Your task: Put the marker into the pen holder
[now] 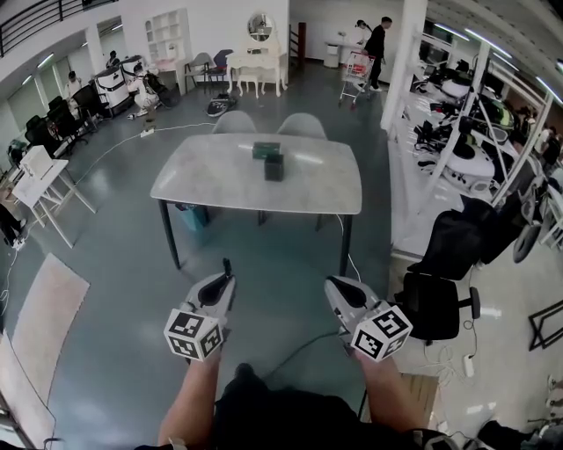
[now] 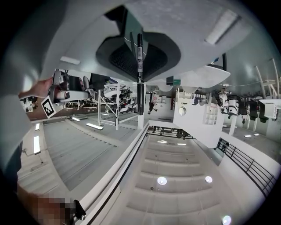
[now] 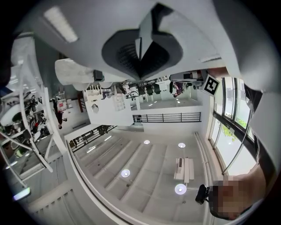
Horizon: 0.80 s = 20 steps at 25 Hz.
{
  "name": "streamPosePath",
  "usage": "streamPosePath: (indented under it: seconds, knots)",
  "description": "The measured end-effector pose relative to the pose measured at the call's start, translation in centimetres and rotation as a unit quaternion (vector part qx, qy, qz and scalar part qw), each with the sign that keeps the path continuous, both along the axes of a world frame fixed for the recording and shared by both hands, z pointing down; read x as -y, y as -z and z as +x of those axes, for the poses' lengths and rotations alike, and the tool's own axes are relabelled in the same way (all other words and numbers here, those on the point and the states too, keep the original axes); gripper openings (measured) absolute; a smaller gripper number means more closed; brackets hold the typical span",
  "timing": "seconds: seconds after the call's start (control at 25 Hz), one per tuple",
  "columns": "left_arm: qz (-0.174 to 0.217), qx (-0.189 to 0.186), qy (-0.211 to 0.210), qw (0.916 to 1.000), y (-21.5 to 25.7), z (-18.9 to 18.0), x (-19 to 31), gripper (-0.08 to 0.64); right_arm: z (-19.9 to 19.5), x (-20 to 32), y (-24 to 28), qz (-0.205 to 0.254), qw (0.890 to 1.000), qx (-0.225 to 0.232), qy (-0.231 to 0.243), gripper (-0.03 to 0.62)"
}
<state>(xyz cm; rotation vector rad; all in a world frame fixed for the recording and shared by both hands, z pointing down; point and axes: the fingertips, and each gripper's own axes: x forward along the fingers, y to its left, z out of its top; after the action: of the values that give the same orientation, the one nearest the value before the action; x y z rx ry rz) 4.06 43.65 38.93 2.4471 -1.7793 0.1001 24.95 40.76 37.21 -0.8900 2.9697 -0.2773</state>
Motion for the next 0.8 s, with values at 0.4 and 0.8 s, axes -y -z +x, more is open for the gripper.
streamPosePath:
  seconds: [0.4, 0.8]
  knots:
    - [0.003, -0.018, 0.005, 0.9998, -1.4, -3.3, 6.9, 0.043, -3.3, 7.3, -1.3, -0.007, 1.0, -0.02, 0.003, 0.002]
    - [-0.017, -0.032, -0.003, 0.9993, -3.7, -12.4, 20.0, 0.043, -13.1, 21.0, -3.4, -0.025, 0.998, -0.046, -0.019, 0.002]
